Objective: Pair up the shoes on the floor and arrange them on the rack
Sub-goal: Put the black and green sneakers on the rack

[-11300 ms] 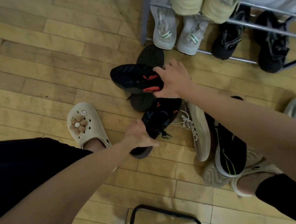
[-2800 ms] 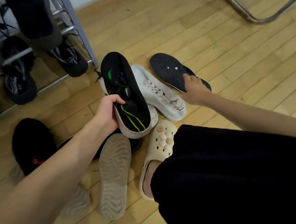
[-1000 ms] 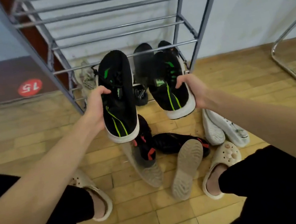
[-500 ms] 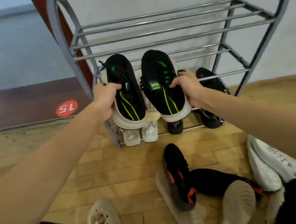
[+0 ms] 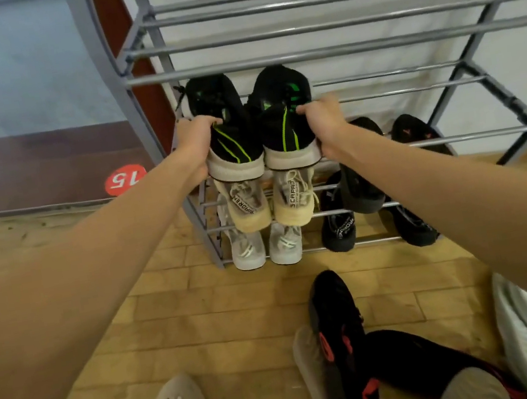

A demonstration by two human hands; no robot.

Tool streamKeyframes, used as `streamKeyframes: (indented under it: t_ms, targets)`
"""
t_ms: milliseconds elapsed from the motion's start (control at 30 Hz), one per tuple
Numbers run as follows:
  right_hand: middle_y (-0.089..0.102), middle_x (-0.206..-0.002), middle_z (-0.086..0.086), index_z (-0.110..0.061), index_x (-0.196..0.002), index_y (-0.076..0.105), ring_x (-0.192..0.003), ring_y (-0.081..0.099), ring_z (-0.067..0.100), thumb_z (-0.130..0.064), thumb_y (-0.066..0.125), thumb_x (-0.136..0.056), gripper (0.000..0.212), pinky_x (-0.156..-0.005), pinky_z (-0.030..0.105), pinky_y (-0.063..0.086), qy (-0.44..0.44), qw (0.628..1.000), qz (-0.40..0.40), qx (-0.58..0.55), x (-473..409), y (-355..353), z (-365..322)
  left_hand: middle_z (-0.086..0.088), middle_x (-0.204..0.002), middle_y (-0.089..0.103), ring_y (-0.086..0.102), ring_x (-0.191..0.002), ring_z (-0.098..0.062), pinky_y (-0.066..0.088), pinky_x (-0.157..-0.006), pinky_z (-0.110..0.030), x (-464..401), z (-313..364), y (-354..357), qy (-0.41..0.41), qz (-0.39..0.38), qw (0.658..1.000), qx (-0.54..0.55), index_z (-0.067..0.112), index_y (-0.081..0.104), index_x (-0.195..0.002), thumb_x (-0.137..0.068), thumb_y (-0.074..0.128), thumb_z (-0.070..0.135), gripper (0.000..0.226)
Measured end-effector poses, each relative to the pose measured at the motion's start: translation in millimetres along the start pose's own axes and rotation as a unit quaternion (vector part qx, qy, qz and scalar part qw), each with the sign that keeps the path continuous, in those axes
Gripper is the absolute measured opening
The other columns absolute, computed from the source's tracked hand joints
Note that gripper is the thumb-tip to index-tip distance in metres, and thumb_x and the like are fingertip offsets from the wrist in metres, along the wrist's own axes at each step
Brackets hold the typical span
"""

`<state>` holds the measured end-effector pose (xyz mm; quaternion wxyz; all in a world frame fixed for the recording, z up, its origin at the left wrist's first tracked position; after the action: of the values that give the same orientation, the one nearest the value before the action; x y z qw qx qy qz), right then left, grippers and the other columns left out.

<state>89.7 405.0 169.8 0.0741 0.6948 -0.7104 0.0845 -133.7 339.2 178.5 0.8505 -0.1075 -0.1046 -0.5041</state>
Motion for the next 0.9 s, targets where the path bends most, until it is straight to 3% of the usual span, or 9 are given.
streamKeyframes:
  t_ms: [67, 133, 200, 300, 433, 500, 600, 800, 900]
  targets:
    - [0.064, -0.106, 0.018, 0.001, -0.111, 0.055, -0.088, 0.063, 0.023, 0.002, 0.045, -0.092, 0.022, -0.06, 0.023, 0.053, -0.026, 0.999, -0.013, 0.046, 3.7, 1.8, 2.1, -0.008, -0.111, 0.064, 0.063, -0.098, -0.022, 0.052, -0.086, -0.036, 2.9, -2.9, 0.0, 0.007, 0.01, 1.0, 0.0, 0.007, 0.051, -0.128, -0.091, 0.056, 0.016, 0.039]
    - [0.065, -0.105, 0.021, -0.003, -0.101, 0.057, -0.092, 0.063, 0.026, 0.004, 0.045, -0.09, 0.018, -0.072, 0.03, 0.056, -0.069, 0.991, -0.019, 0.112, 12.2, 0.9, -0.5, -0.004, -0.104, 0.06, 0.058, -0.096, -0.019, 0.046, -0.085, -0.031, 8.8, -4.7, 1.1, 0.02, 0.01, 1.0, -0.007, 0.009, 0.049, -0.13, -0.098, 0.046, 0.018, 0.034]
    - [0.066, -0.107, 0.021, 0.0, -0.105, 0.059, -0.1, 0.063, 0.029, 0.003, 0.045, -0.088, 0.022, -0.083, 0.037, 0.054, -0.11, 0.98, -0.019, 0.163, 24.1, -2.2, -5.5, -0.002, -0.11, 0.059, 0.055, -0.108, -0.019, 0.042, -0.093, -0.031, 16.0, -7.0, 1.4, 0.039, 0.01, 0.999, -0.022, 0.01, 0.045, -0.136, -0.101, 0.036, 0.023, 0.038]
    - [0.062, -0.109, 0.009, -0.002, -0.121, 0.055, -0.102, 0.058, 0.019, 0.001, 0.046, -0.09, 0.033, -0.075, 0.018, 0.049, -0.164, 0.965, -0.035, 0.204, 53.2, -7.3, -13.6, -0.005, -0.152, 0.037, 0.034, -0.14, -0.021, 0.027, -0.115, -0.038, 38.7, -8.8, 5.0, 0.078, 0.002, 0.994, -0.081, 0.013, 0.029, -0.149, -0.102, 0.028, 0.036, 0.053]
    - [0.058, -0.126, 0.013, -0.002, -0.131, 0.05, -0.112, 0.052, 0.013, -0.005, 0.048, -0.094, 0.037, -0.082, 0.008, 0.039, -0.22, 0.932, -0.041, 0.287, 101.9, -22.9, -10.7, -0.008, -0.157, 0.028, 0.024, -0.144, -0.024, 0.02, -0.118, -0.039, 83.5, -21.1, 4.8, 0.148, 0.041, 0.973, -0.172, 0.013, 0.022, -0.152, -0.1, 0.025, 0.041, 0.059]
    - [0.053, -0.131, 0.014, -0.001, -0.135, 0.047, -0.122, 0.049, 0.021, -0.005, 0.049, -0.093, 0.042, -0.091, 0.017, 0.037, -0.204, 0.919, -0.048, 0.334, 118.9, -35.4, 8.6, -0.011, -0.156, 0.026, 0.025, -0.143, -0.025, 0.022, -0.114, -0.035, 109.9, -37.1, 1.8, 0.156, 0.09, 0.961, -0.209, 0.013, 0.014, -0.154, -0.101, 0.031, 0.035, 0.06]
    - [0.049, -0.13, 0.015, -0.003, -0.136, 0.044, -0.12, 0.049, 0.025, -0.006, 0.051, -0.092, 0.045, -0.095, 0.024, 0.039, -0.162, 0.908, -0.076, 0.379, 139.5, -57.6, 50.8, -0.015, -0.146, 0.036, 0.036, -0.134, -0.03, 0.032, -0.108, -0.037, 143.2, -75.0, 1.5, 0.142, 0.134, 0.942, -0.272, 0.005, 0.027, -0.146, -0.096, 0.046, 0.023, 0.057]
    - [0.045, -0.135, 0.019, 0.001, -0.137, 0.037, -0.124, 0.047, 0.031, -0.008, 0.053, -0.092, 0.049, -0.096, 0.033, 0.04, 0.007, 0.855, -0.118, 0.505, 170.2, -139.6, 180.8, -0.018, -0.144, 0.034, 0.041, -0.129, -0.034, 0.04, -0.105, -0.041, 181.8, -207.1, 44.9, -0.002, -0.049, 0.928, -0.369, 0.003, 0.027, -0.143, -0.088, 0.06, 0.017, 0.066]
    - [0.041, -0.136, 0.022, 0.003, -0.14, 0.03, -0.126, 0.043, 0.036, -0.011, 0.052, -0.092, 0.055, -0.097, 0.037, 0.04, 0.085, 0.798, -0.17, 0.571, 189.5, -178.3, 247.1, -0.02, -0.141, 0.036, 0.04, -0.128, -0.034, 0.038, -0.101, -0.038, 205.0, -255.7, 62.7, -0.067, -0.11, 0.915, -0.382, 0.001, 0.028, -0.141, -0.086, 0.061, 0.015, 0.066]
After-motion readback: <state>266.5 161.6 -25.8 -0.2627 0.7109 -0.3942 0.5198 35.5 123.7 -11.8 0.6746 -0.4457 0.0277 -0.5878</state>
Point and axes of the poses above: each hand's wrist, its own x-axis away from the middle knuckle, its own y-axis out of the palm, z = x × y, the point moved 10 cm from there along -x, towards the middle knuckle
